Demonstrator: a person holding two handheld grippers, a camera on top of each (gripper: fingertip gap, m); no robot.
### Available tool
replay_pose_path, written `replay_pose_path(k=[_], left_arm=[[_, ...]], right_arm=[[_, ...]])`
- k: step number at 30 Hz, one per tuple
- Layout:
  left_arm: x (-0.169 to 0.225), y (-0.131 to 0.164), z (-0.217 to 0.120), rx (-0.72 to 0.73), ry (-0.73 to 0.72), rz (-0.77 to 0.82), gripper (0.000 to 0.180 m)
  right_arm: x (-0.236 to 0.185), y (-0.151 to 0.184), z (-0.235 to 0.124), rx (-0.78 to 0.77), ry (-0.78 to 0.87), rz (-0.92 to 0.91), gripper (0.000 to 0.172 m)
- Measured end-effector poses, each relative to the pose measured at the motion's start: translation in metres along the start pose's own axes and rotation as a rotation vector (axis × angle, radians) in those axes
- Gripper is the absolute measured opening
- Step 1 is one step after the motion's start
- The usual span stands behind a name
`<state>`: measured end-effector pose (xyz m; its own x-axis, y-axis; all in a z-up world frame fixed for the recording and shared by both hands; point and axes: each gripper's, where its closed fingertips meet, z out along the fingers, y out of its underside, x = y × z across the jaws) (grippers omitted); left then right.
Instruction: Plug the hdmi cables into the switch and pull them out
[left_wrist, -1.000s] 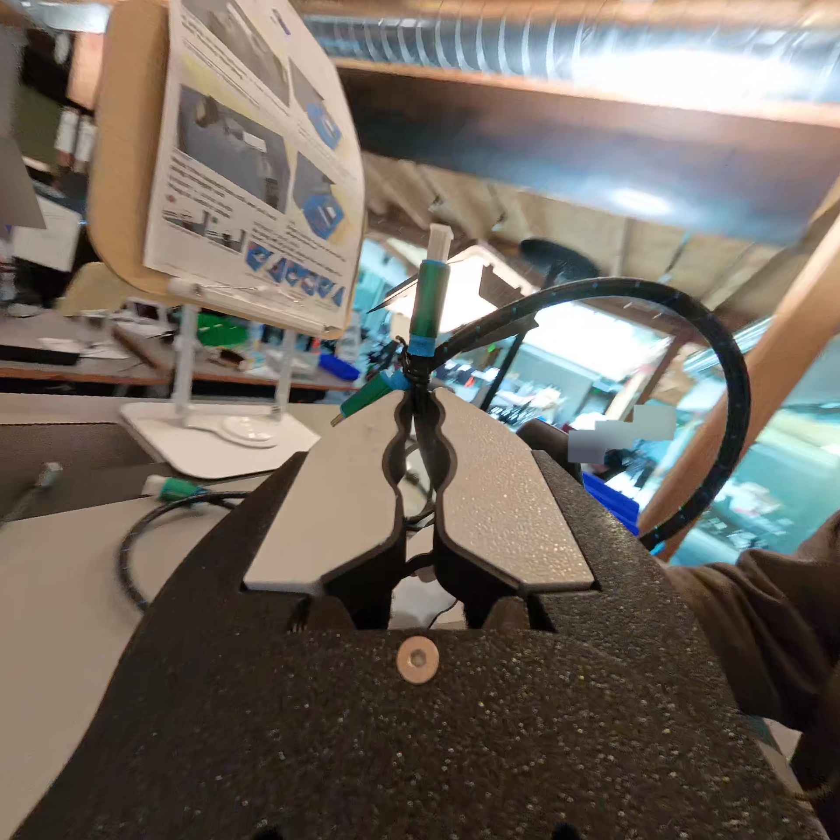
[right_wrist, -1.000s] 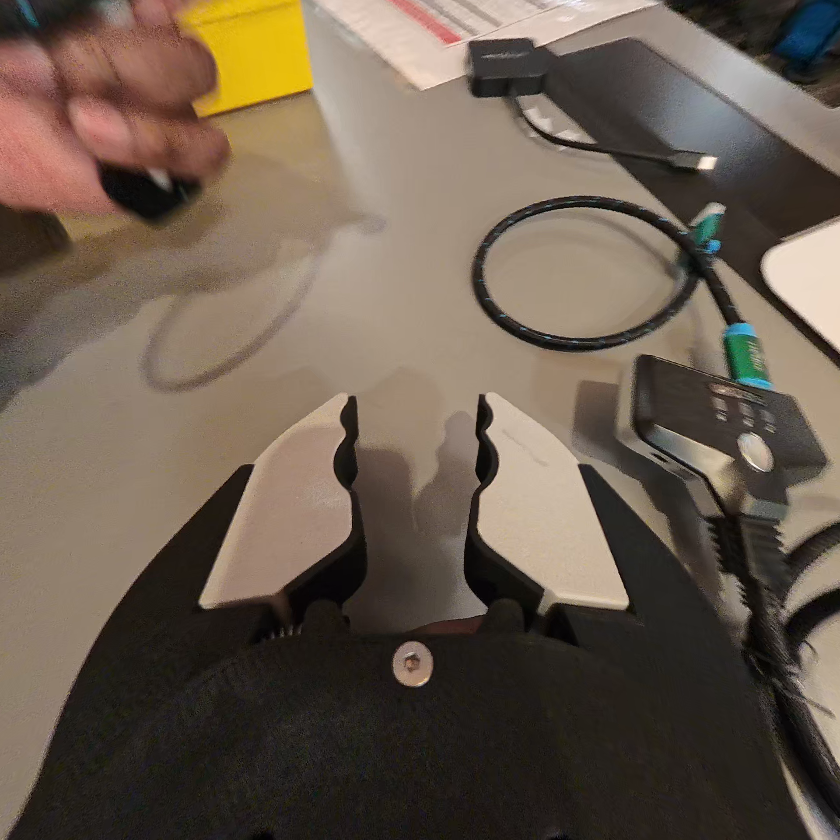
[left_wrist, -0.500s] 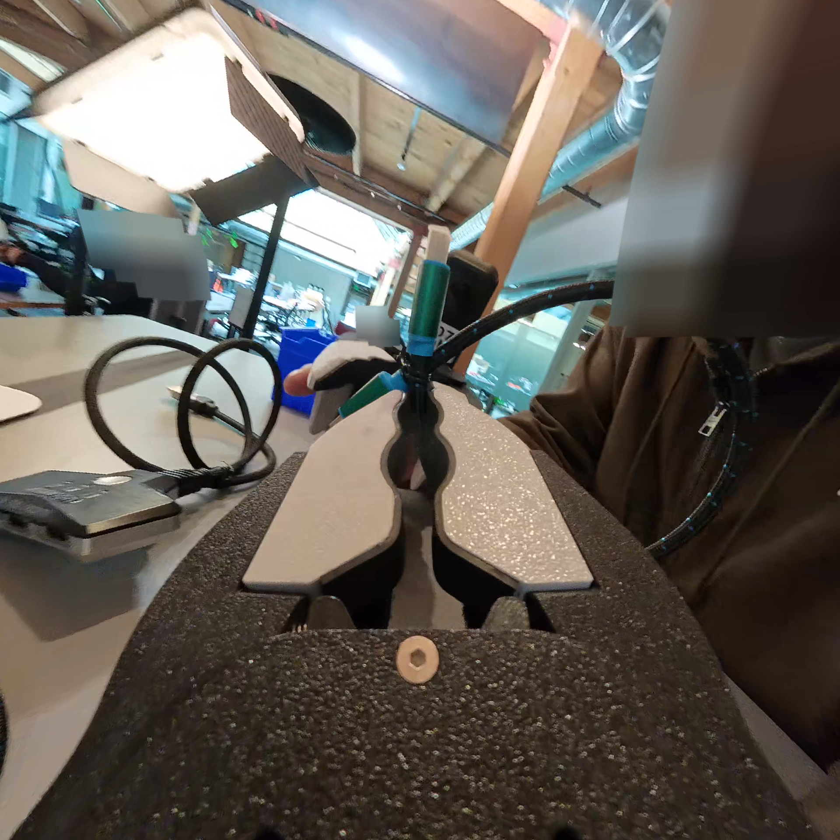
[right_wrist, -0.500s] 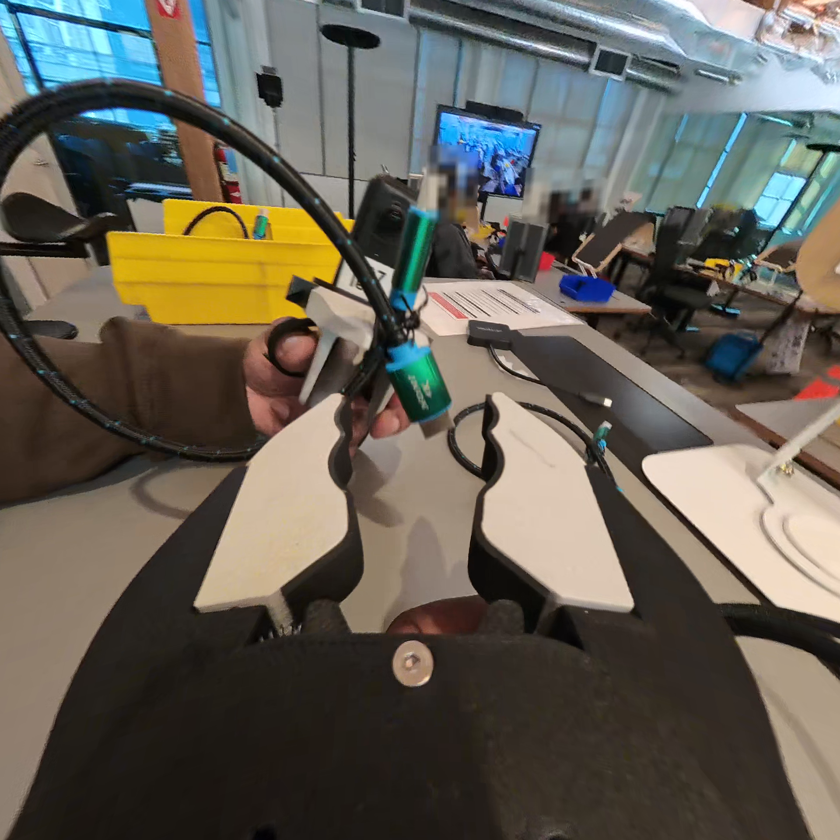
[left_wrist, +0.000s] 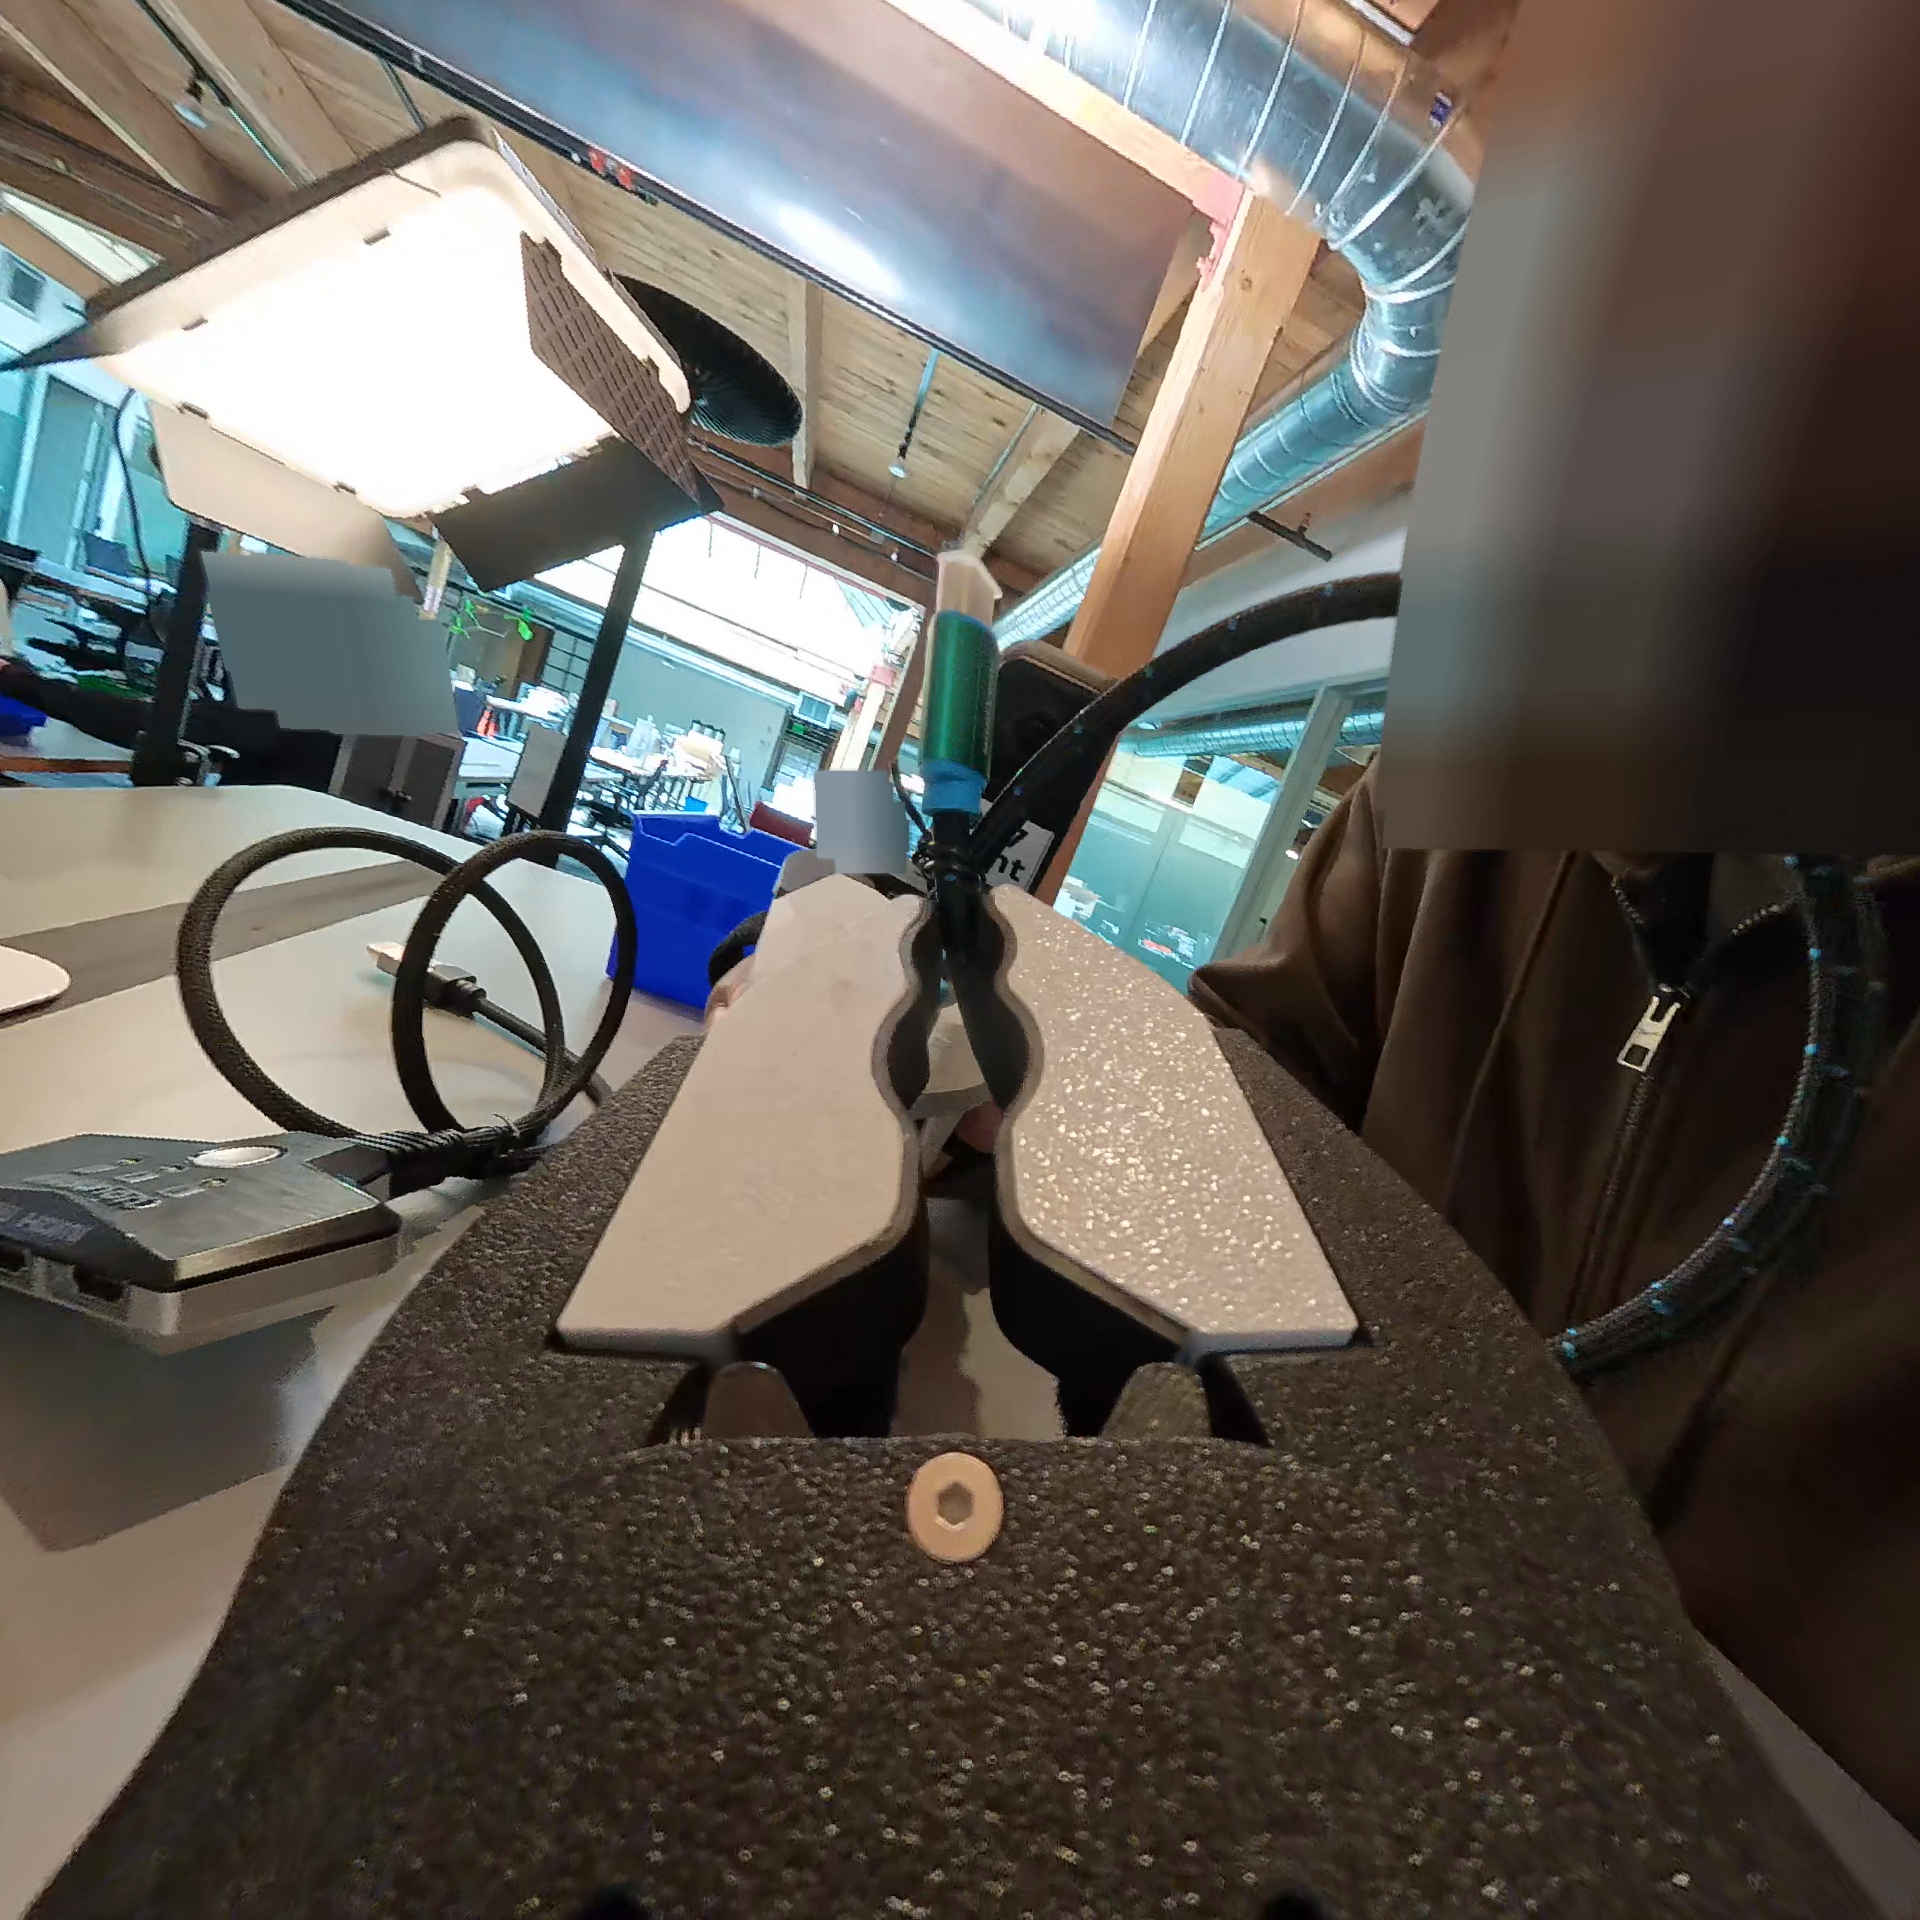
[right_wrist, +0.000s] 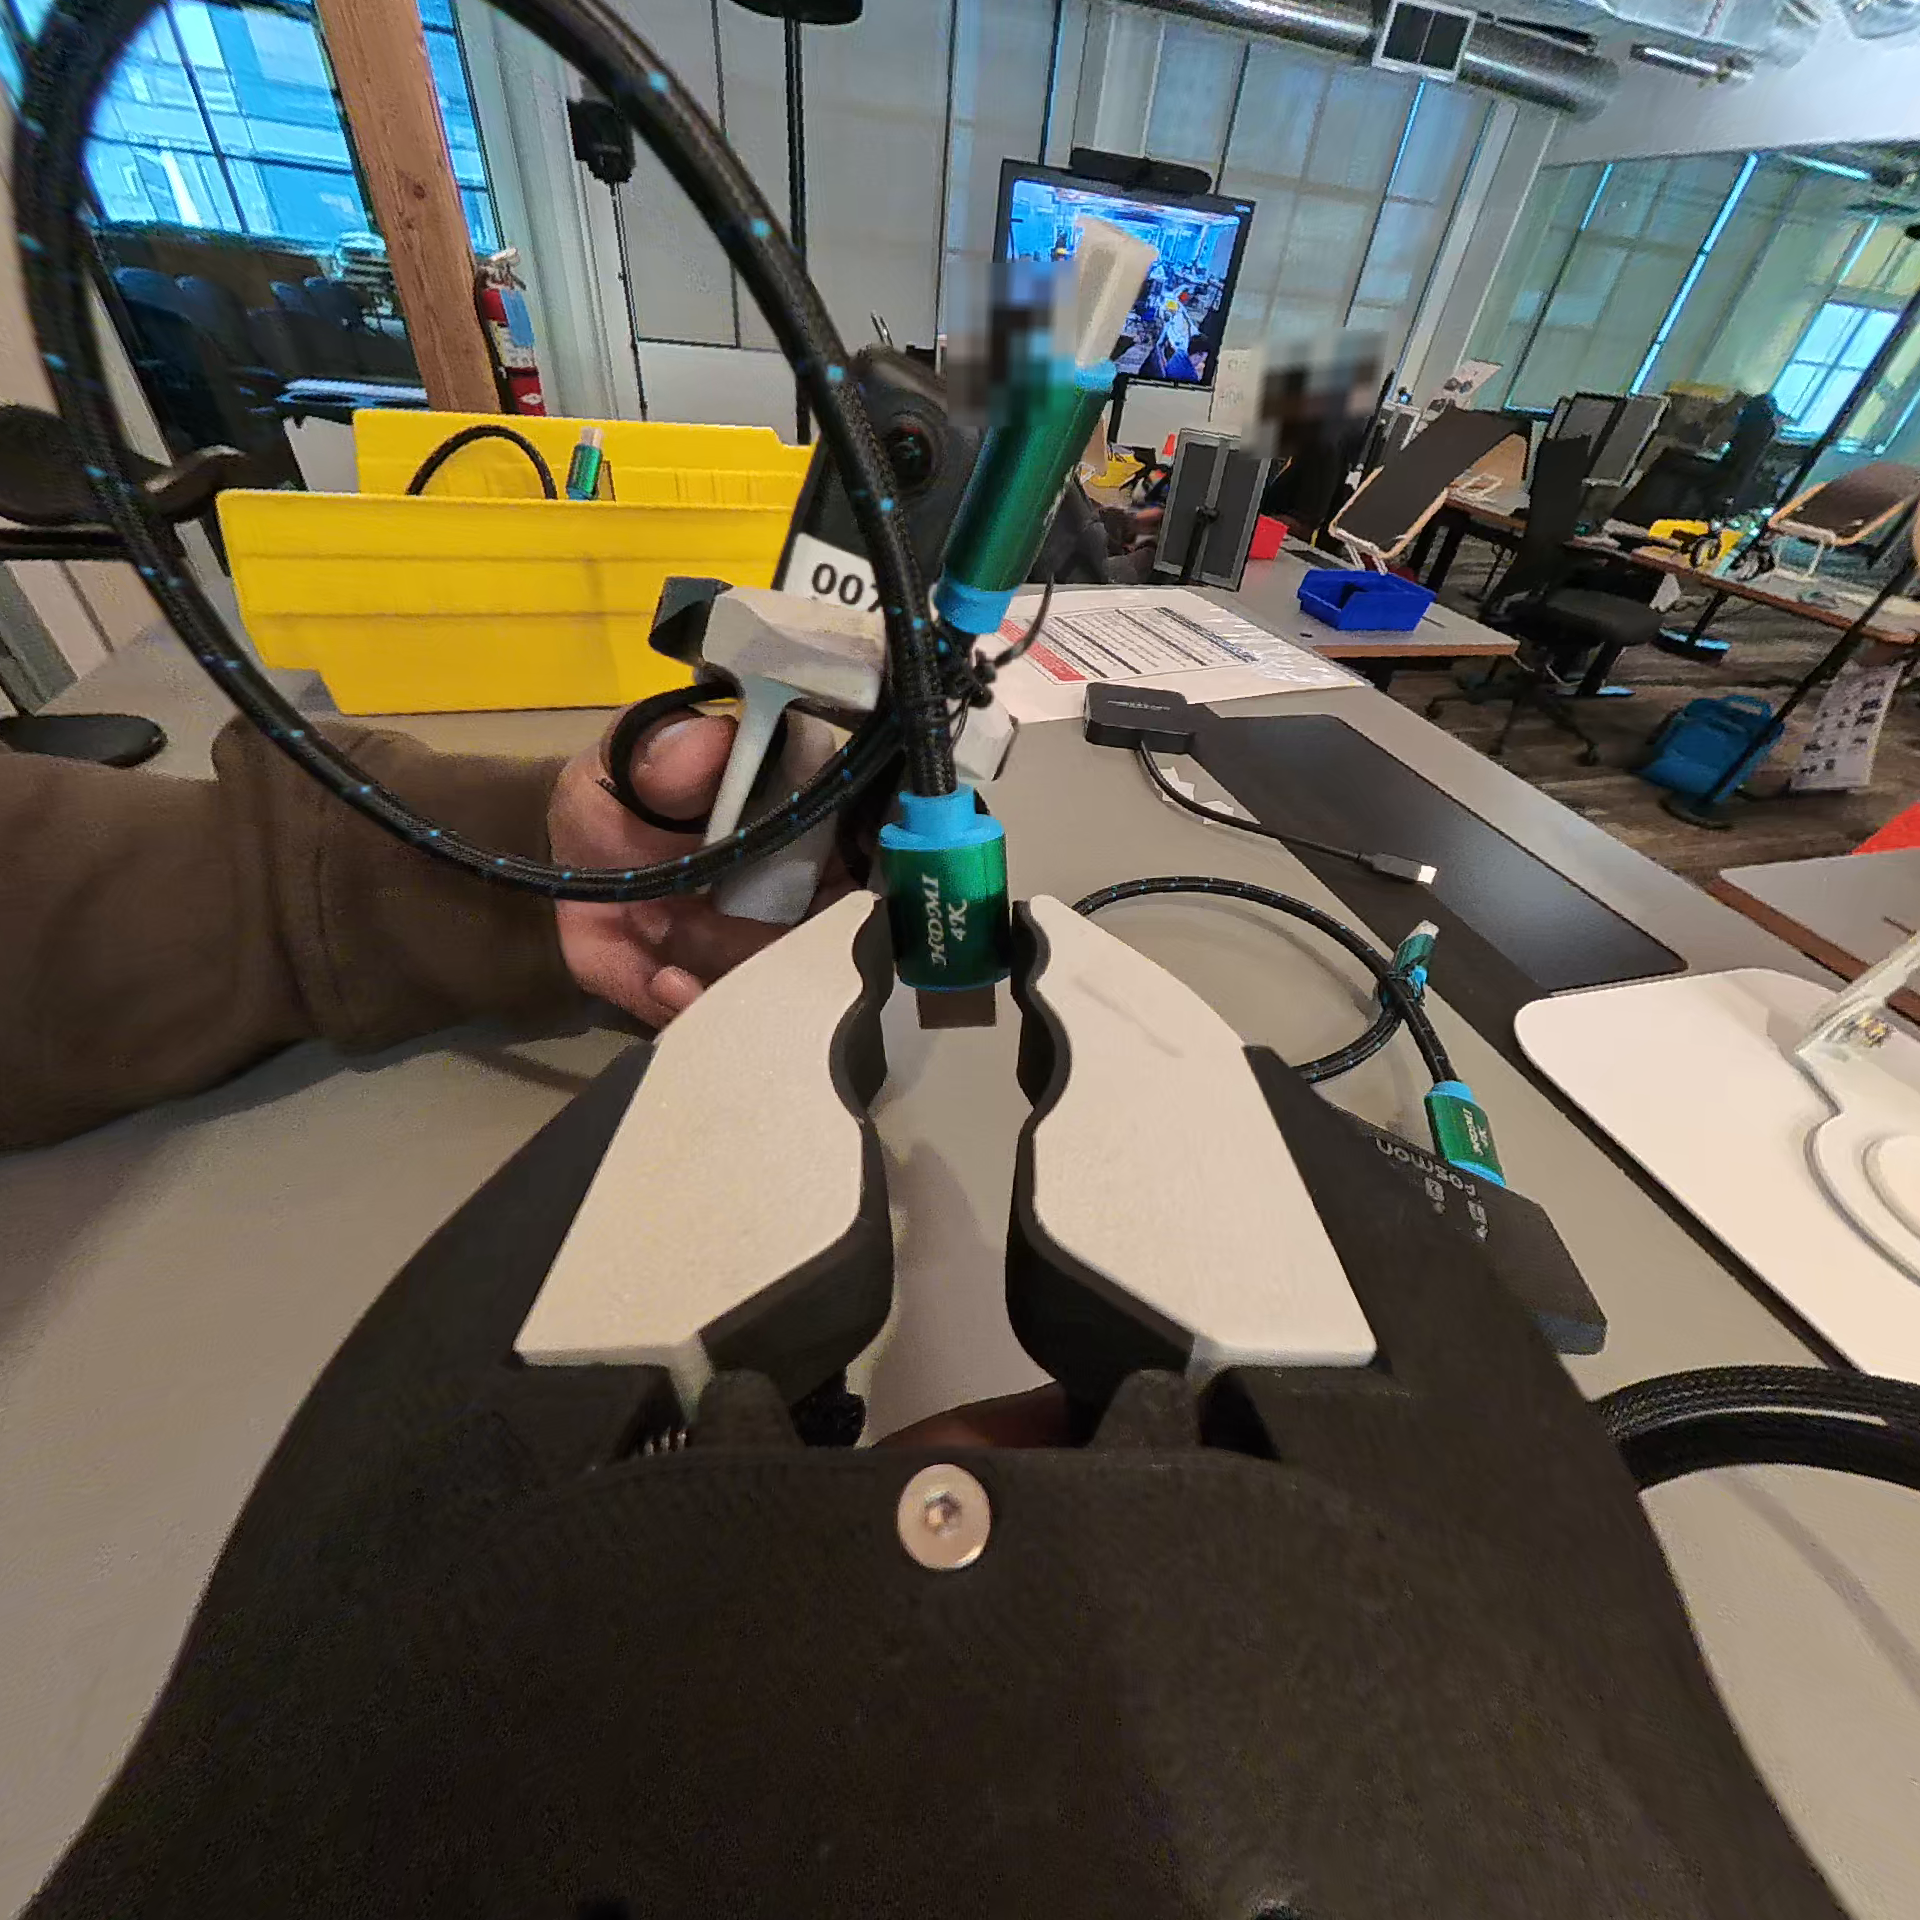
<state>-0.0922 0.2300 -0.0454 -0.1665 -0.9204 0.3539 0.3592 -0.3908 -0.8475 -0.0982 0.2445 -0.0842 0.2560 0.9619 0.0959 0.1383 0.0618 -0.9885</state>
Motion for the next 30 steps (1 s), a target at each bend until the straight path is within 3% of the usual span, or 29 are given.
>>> replay_pose_path(k=[13, 17, 21, 25, 30], left_arm=[[-0.011, -0.019, -0.009, 0.171, -0.110, 0.046, 0.005], [-0.013, -0.039, -0.029, 0.312, -0.149, 0.049, 0.005], [-0.016, -0.035, -0.029, 0.241, -0.202, 0.085, 0.006], [-0.026, -0.032, -0.025, 0.242, -0.217, -0.009, 0.006], [-0.042, -0.034, -0.035, 0.259, -0.331, -0.068, 0.022]], right_arm=[[0.004, 0.005, -0.001, 0.001, 0.000, 0.102, 0.021], [0.008, 0.020, -0.002, -0.073, 0.032, 0.081, 0.021], [0.011, 0.027, -0.001, -0.113, 0.046, 0.100, 0.021], [0.019, 0.022, -0.003, -0.072, 0.069, 0.166, 0.021], [0.034, 0.006, -0.013, 0.019, 0.127, 0.239, 0.021]])
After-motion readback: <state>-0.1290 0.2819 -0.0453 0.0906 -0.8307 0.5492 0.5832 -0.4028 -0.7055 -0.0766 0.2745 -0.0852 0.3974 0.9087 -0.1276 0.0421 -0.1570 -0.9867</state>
